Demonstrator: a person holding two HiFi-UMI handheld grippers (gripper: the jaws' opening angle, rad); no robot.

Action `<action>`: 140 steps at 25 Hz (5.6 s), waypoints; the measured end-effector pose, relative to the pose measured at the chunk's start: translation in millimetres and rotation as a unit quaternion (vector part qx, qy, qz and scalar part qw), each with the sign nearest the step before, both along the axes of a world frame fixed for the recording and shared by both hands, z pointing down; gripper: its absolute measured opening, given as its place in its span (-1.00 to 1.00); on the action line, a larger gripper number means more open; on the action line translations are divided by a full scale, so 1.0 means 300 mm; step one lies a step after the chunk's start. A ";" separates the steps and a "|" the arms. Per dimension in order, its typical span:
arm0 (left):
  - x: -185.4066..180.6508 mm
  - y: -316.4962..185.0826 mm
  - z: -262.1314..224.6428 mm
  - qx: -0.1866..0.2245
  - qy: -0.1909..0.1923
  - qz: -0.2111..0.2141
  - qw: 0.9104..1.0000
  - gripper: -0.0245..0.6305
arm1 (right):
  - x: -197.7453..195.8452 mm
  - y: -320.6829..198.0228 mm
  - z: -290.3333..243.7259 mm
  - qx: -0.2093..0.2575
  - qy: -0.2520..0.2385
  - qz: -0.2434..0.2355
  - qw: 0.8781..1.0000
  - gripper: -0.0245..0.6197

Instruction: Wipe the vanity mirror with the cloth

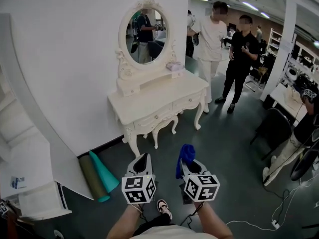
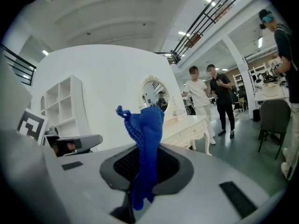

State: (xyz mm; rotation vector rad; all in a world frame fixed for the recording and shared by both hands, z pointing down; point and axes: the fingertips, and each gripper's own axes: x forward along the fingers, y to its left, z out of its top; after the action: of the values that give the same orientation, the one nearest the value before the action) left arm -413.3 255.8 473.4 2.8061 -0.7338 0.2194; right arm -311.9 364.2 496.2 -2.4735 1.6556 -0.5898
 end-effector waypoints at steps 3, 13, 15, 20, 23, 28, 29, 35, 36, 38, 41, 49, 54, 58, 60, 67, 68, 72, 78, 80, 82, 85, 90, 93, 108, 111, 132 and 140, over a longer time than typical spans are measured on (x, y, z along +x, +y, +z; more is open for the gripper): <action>0.105 -0.059 -0.008 0.004 0.001 0.007 1.000 -0.92 | 0.105 -0.056 -0.011 -0.003 0.005 0.006 1.000 -0.72; 0.399 -0.335 -0.008 0.002 0.003 0.008 1.000 -0.92 | 0.411 -0.342 -0.028 -0.009 0.013 0.001 1.000 -0.72; 0.432 -0.394 -0.003 0.000 0.004 0.003 1.000 -0.92 | 0.459 -0.398 -0.025 -0.010 0.013 0.001 1.000 -0.72; 0.485 -0.503 0.015 -0.002 -0.005 -0.004 1.000 -0.92 | 0.552 -0.497 0.003 -0.015 0.000 0.004 1.000 -0.72; 0.517 -0.562 0.026 -0.002 -0.011 -0.006 1.000 -0.92 | 0.605 -0.559 0.016 -0.020 -0.006 0.004 1.000 -0.72; 0.586 -0.659 0.056 -0.012 -0.017 -0.020 1.000 -0.92 | 0.695 -0.656 0.036 -0.025 -0.009 -0.003 1.000 -0.72; 0.606 -0.677 0.059 -0.012 -0.017 -0.022 1.000 -0.92 | 0.719 -0.678 0.042 -0.026 -0.010 -0.005 1.000 -0.72; 0.738 -0.847 0.090 -0.008 -0.015 -0.061 0.998 -0.92 | 0.897 -0.890 0.061 -0.020 -0.007 -0.039 0.999 -0.72; 0.765 -0.884 0.095 -0.011 -0.015 -0.072 0.997 -0.92 | 0.932 -0.933 0.062 -0.018 -0.007 -0.047 0.999 -0.72; 0.828 -0.941 0.097 -0.017 -0.015 -0.088 0.996 -0.92 | 1.008 -1.000 0.060 -0.018 -0.008 -0.060 0.998 -0.72; 0.942 -1.005 0.081 -0.015 -0.018 -0.100 0.995 -0.92 | 1.134 -1.077 0.049 -0.021 -0.008 -0.074 0.997 -0.72; 1.227 -1.207 0.041 -0.008 -0.017 -0.158 0.987 -0.92 | 1.457 -1.341 0.010 -0.016 0.001 -0.133 0.991 -0.72; 1.329 -1.310 0.013 -0.001 -0.010 -0.204 0.979 -0.91 | 1.564 -1.498 -0.021 -0.016 0.024 -0.192 0.981 -0.72; 1.363 -1.385 -0.009 0.007 -0.012 -0.234 0.972 -0.92 | 1.608 -1.647 -0.078 -0.005 0.050 -0.243 0.969 -0.72; 1.369 -1.433 -0.036 0.014 -0.014 -0.243 0.970 -0.91 | 1.608 -1.738 -0.124 0.003 0.071 -0.273 0.959 -0.72; 1.359 -1.663 -0.174 0.045 0.000 -0.275 0.960 -0.91 | 1.583 -1.999 -0.302 0.028 0.166 -0.341 0.925 -0.72; 1.361 -1.695 -0.189 0.046 0.008 -0.279 0.959 -0.92 | 1.582 -2.024 -0.318 0.028 0.174 -0.347 0.921 -0.72; 1.369 -1.804 -0.226 0.043 0.028 -0.287 0.956 -0.91 | 1.587 -2.114 -0.349 0.023 0.194 -0.356 0.914 -0.72; 1.414 -1.932 -0.276 0.053 0.019 -0.272 0.961 -0.92 | 1.601 -2.254 -0.422 0.028 0.223 -0.363 0.904 -0.72; 1.425 -1.984 -0.310 0.057 0.012 -0.264 0.963 -0.92 | 1.594 -2.302 -0.478 0.032 0.252 -0.369 0.894 -0.72; 1.432 -2.039 -0.359 0.064 0.007 -0.258 0.964 -0.92 | 1.580 -2.352 -0.544 0.037 0.280 -0.382 0.880 -0.72; 1.430 -2.113 -0.444 0.081 -0.008 -0.253 0.964 -0.91 | 1.559 -2.423 -0.649 0.042 0.325 -0.395 0.858 -0.72; 1.411 -2.211 -0.584 0.098 -0.021 -0.257 0.961 -0.91 | 1.517 -2.522 -0.820 0.047 0.422 -0.380 0.822 -0.72; 1.389 -2.261 -0.683 0.126 -0.028 -0.264 0.956 -0.92 | 1.484 -2.574 -0.921 0.053 0.486 -0.361 0.794 -0.72; 1.301 -2.435 -1.091 0.206 -0.035 -0.308 0.928 -0.91 | 1.383 -2.824 -1.263 0.015 0.692 -0.255 0.675 -0.72; 1.307 -2.454 -1.097 0.208 -0.034 -0.305 0.929 -0.92 | 1.389 -2.855 -1.263 0.000 0.697 -0.250 0.672 -0.72; 1.270 -2.543 -0.787 0.159 -0.047 -0.306 0.937 -0.92 | 1.268 -2.919 -1.016 -0.023 0.707 -0.262 0.657 -0.72; 1.248 -2.537 -0.581 0.127 -0.064 -0.303 0.942 -0.91 | 1.220 -2.933 -0.779 -0.048 0.730 -0.281 0.621 -0.72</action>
State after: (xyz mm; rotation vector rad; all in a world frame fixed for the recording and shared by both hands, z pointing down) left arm -38.9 -505.2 299.2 2.6387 -1.7146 0.2048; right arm 54.0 -515.8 262.5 -2.2877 2.7468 1.9934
